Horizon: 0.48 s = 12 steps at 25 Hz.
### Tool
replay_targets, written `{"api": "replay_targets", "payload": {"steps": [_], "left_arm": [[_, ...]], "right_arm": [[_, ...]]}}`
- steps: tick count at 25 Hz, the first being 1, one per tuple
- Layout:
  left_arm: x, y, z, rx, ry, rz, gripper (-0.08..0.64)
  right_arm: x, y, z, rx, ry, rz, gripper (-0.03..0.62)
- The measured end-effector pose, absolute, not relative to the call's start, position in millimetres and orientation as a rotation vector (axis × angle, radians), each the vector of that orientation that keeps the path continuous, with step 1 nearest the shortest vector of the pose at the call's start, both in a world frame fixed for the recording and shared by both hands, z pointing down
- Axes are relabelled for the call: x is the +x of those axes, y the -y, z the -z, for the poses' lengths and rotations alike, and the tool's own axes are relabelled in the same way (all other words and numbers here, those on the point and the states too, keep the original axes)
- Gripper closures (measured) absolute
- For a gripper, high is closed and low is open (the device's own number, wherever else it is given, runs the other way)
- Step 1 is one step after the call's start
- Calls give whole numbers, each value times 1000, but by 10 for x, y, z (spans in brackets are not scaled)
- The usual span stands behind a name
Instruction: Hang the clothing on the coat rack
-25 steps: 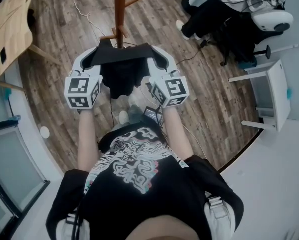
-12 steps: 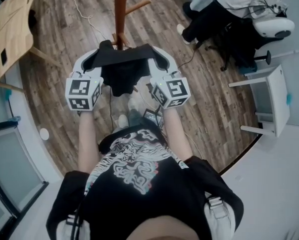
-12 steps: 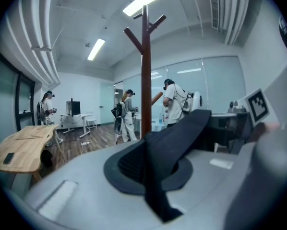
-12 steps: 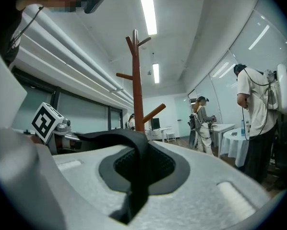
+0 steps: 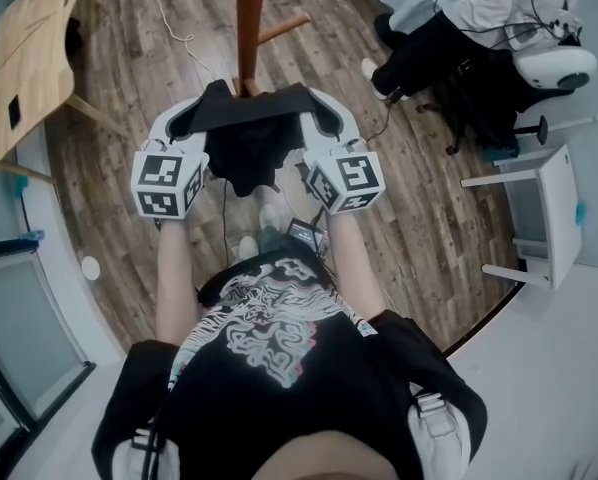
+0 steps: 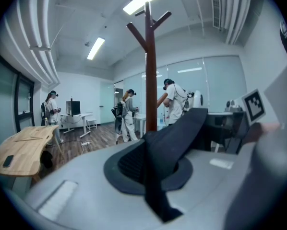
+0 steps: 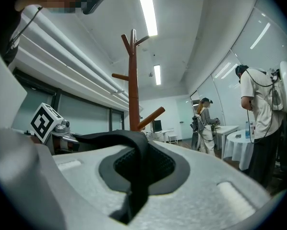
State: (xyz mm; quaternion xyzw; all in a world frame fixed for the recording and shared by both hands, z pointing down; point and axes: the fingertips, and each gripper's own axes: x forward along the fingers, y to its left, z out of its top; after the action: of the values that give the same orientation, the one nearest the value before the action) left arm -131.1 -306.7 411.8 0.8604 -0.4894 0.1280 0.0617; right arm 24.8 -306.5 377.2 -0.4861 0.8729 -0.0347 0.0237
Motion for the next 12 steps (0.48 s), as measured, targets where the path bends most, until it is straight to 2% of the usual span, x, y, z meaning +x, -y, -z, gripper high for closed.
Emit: {"api": "replay_targets", "payload": {"steps": [12], "left_arm": [[-1257,3357,-4118,2580,1475,-392,558]], "right_arm": [[297,3389,-3750,-1473,-2709,115,574]]}}
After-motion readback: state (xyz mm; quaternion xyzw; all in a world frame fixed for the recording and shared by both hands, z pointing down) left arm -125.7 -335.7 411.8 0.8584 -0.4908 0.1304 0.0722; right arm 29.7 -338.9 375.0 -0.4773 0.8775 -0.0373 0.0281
